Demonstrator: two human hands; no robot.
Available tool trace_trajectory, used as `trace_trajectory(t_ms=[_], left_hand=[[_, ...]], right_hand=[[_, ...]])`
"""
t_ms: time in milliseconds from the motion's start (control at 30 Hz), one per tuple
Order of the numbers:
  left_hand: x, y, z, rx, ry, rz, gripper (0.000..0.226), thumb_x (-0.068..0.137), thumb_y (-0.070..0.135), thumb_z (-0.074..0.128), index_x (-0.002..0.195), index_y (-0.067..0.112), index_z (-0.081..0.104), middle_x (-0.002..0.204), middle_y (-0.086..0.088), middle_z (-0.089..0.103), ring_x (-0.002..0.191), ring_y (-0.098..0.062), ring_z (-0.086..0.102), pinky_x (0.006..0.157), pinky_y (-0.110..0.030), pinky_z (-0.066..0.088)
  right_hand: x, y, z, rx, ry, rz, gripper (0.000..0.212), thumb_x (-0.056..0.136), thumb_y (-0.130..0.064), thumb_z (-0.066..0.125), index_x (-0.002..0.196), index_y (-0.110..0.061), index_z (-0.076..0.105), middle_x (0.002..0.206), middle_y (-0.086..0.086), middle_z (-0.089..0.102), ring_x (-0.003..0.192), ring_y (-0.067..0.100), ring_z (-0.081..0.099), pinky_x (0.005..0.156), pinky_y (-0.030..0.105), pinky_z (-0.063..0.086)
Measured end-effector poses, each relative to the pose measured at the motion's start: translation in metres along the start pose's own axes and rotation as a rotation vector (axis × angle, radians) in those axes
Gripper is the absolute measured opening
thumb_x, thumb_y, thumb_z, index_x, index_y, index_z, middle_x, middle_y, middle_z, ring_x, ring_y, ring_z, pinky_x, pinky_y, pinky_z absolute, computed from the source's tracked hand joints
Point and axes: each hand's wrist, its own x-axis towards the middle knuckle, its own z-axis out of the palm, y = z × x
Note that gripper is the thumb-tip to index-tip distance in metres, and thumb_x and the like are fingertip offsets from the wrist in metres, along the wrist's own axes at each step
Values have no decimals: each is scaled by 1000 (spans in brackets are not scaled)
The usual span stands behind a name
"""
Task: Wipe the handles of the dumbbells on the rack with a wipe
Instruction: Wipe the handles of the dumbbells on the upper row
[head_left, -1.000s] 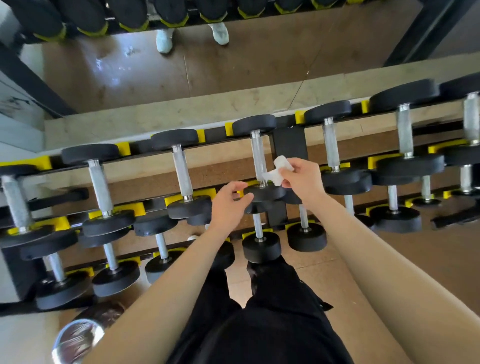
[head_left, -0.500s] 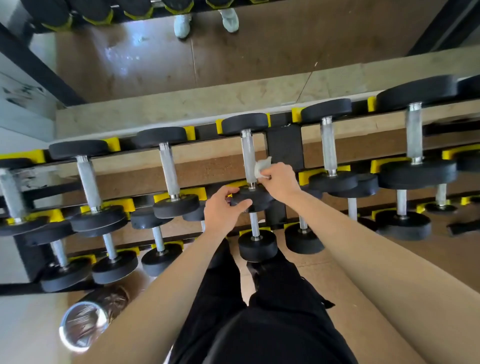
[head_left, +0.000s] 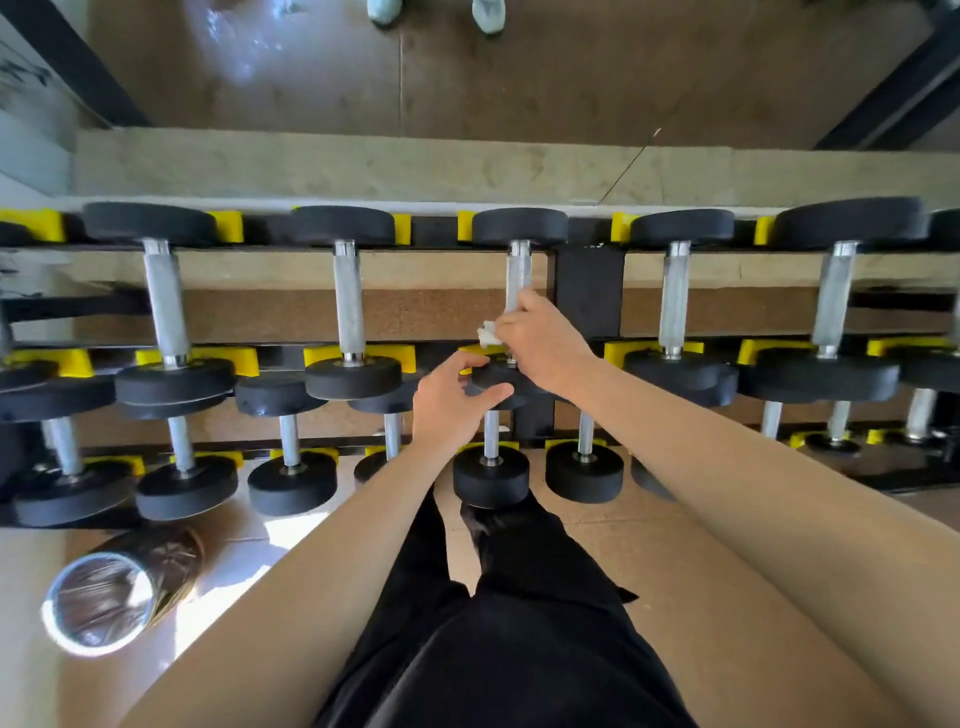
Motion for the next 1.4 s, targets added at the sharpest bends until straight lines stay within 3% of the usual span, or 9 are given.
trace_trajectory(t_ms=[100,400,633,767,967,1067,1167,1267,1400], left_hand=[[0,-2,0,-12,3,8,51,79,49,80,124,32,63,116,17,65,105,-8,64,93,-35,56],[-2,-3,0,-60,-9,7,49,79,48,80,123,33,63,116,18,64,107,-8,62,95,-36,56],[0,-1,-2,6,-19,0,47,79,51,79,120,37,61,114,22,62,107,-6,61,91,-32,55],[8,0,-6,84,-51,14,46,78,54,78,117,38,61,120,18,62,114,-10,57,93,-33,51],[9,24,-19,-120,-193,135,53,86,24,75,135,30,56,135,13,58,126,-12,52,107,-41,46],[7,46,-27,-234,-335,192,59,87,18,75,140,31,52,139,12,57,127,-10,54,105,-34,46],[11,57,-32,-194,-342,243,37,89,21,76,123,30,65,116,14,68,108,-4,63,93,-29,54],[16,60,-37,-180,-252,226,9,91,18,74,99,23,76,93,8,73,85,-6,65,78,-28,54],[19,59,-39,-389,-176,19,8,94,13,69,93,20,73,95,0,75,93,-16,70,87,-32,58]], right_hand=[[-23,2,-1,175,51,43,14,98,-21,59,97,-14,72,92,0,71,84,19,46,82,31,39],[-20,45,-16,905,421,824,27,97,-16,55,116,-19,74,96,-1,72,91,17,63,80,32,51],[-16,-7,11,966,265,796,28,97,-4,51,72,-8,63,68,7,59,62,15,51,62,31,41],[-48,1,8,887,161,623,20,97,-14,61,110,-9,75,108,7,72,96,18,64,79,23,42],[-72,3,-1,1248,212,617,17,84,-23,79,90,-12,68,83,-7,62,74,7,55,68,20,44],[-68,0,-3,1367,223,590,25,80,-28,83,89,-11,66,93,-9,66,82,15,63,73,30,54],[-63,2,-3,1480,202,581,30,81,-28,82,93,-4,67,102,-9,69,73,10,62,69,31,53],[-64,10,-5,1747,225,613,27,84,-24,80,74,-8,61,73,4,65,58,17,48,58,31,45],[-63,20,2,1880,192,612,25,87,-16,75,69,-19,58,69,-4,61,72,20,51,65,30,45]])
